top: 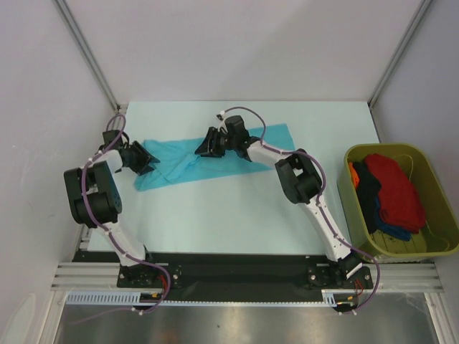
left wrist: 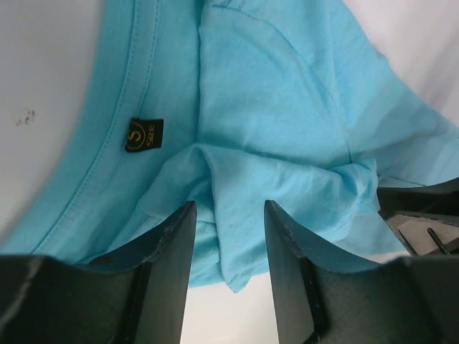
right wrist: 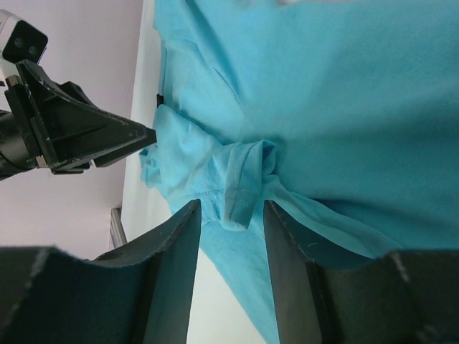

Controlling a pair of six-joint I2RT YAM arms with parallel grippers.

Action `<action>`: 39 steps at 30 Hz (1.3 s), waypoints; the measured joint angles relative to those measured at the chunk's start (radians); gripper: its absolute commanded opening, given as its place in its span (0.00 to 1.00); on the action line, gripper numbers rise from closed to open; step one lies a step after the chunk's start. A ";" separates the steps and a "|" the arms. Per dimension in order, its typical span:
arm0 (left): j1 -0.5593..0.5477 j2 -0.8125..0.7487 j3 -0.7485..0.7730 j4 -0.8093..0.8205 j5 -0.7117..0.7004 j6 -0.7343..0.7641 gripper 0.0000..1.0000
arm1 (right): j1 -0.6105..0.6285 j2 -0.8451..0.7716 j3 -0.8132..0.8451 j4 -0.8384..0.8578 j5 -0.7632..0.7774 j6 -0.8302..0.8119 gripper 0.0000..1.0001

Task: Fold and stack the t-shirts
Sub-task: Fold the tshirt

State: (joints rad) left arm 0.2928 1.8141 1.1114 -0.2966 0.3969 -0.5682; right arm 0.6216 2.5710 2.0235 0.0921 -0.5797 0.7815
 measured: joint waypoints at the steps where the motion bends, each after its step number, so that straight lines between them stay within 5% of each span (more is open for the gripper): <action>1: 0.000 0.011 0.010 0.001 0.000 -0.001 0.48 | 0.000 0.003 0.003 0.001 0.000 0.004 0.45; 24: 0.005 0.131 0.077 0.051 0.032 -0.019 0.26 | 0.006 0.034 0.027 -0.007 0.000 0.037 0.35; 27: 0.008 0.134 0.078 0.052 0.036 -0.025 0.19 | 0.006 0.048 0.040 -0.011 0.002 0.037 0.26; 31: 0.014 0.142 0.085 0.055 0.045 -0.028 0.09 | 0.005 0.065 0.053 -0.016 0.004 0.035 0.00; 34: 0.023 0.152 0.093 0.056 0.052 -0.032 0.00 | -0.001 0.068 0.055 -0.035 0.006 0.032 0.00; 39: 0.043 0.164 0.111 0.056 0.055 -0.034 0.00 | -0.013 0.068 0.052 -0.042 0.007 0.026 0.00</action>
State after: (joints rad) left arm 0.3355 1.9781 1.2221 -0.2409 0.4515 -0.6022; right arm 0.6086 2.6392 2.0754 0.0498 -0.5728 0.8074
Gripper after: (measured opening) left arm 0.011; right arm 0.021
